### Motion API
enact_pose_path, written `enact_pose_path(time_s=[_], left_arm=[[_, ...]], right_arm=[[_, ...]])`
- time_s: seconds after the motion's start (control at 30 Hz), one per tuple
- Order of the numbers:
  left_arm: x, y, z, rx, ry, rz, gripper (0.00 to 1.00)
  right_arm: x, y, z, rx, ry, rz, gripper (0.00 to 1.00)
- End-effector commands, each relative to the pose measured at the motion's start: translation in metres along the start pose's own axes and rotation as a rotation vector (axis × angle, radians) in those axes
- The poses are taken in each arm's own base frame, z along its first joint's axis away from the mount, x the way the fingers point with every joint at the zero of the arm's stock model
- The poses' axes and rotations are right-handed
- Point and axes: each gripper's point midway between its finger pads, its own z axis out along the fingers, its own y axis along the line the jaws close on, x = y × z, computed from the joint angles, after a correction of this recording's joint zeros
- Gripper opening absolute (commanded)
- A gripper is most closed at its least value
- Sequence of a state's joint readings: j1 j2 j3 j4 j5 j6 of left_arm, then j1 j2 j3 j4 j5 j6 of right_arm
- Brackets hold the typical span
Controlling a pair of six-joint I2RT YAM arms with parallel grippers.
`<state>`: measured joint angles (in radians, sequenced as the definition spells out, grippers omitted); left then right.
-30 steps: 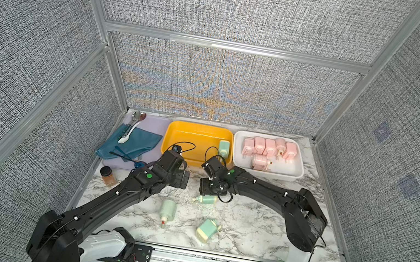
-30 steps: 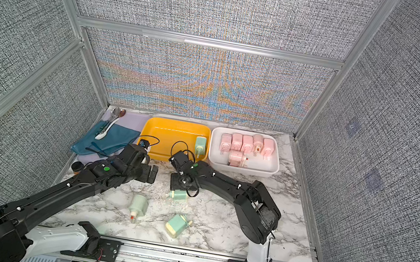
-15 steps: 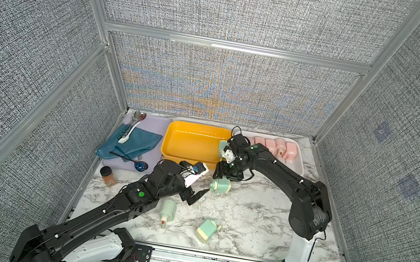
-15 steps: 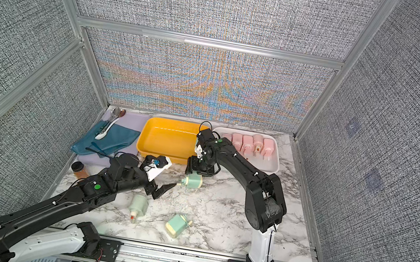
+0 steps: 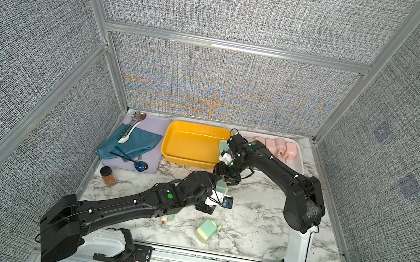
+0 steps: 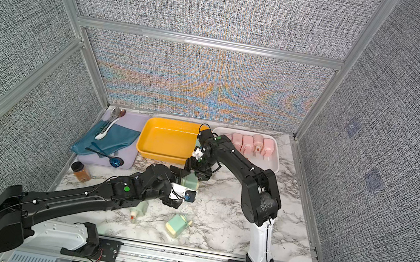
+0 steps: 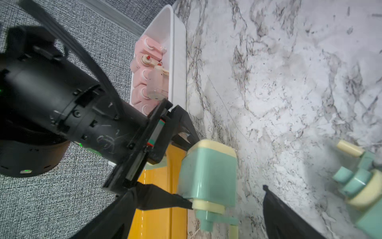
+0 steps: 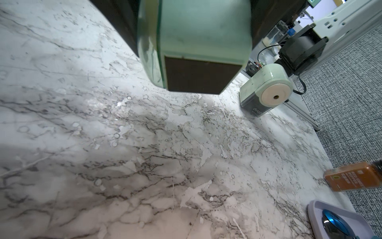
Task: Place the pencil sharpeners by color into the storage box
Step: Pick up the pencil sharpener from the center of the board.
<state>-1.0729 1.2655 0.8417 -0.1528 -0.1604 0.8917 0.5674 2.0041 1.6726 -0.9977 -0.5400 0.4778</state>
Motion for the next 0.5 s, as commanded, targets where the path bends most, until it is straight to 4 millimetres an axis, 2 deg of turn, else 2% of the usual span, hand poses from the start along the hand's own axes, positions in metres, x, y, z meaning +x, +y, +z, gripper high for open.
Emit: enact_pose_path(time_s=[0.0, 0.2, 0.47], left_arm=[[0.025, -0.005, 0.005, -0.017, 0.168, 0.091, 0.98], [0.032, -0.008, 0.019, -0.038, 0.273, 0.159, 0.92], [0.030, -0.003, 0.035, -0.077, 0.301, 0.204, 0.87]], right_arm=[[0.004, 0.009, -0.006, -0.054, 0.012, 0.038, 0.00], [0.010, 0.012, -0.010, -0.073, 0.030, 0.038, 0.00], [0.017, 0.012, -0.009, -0.087, 0.049, 0.039, 0.00]])
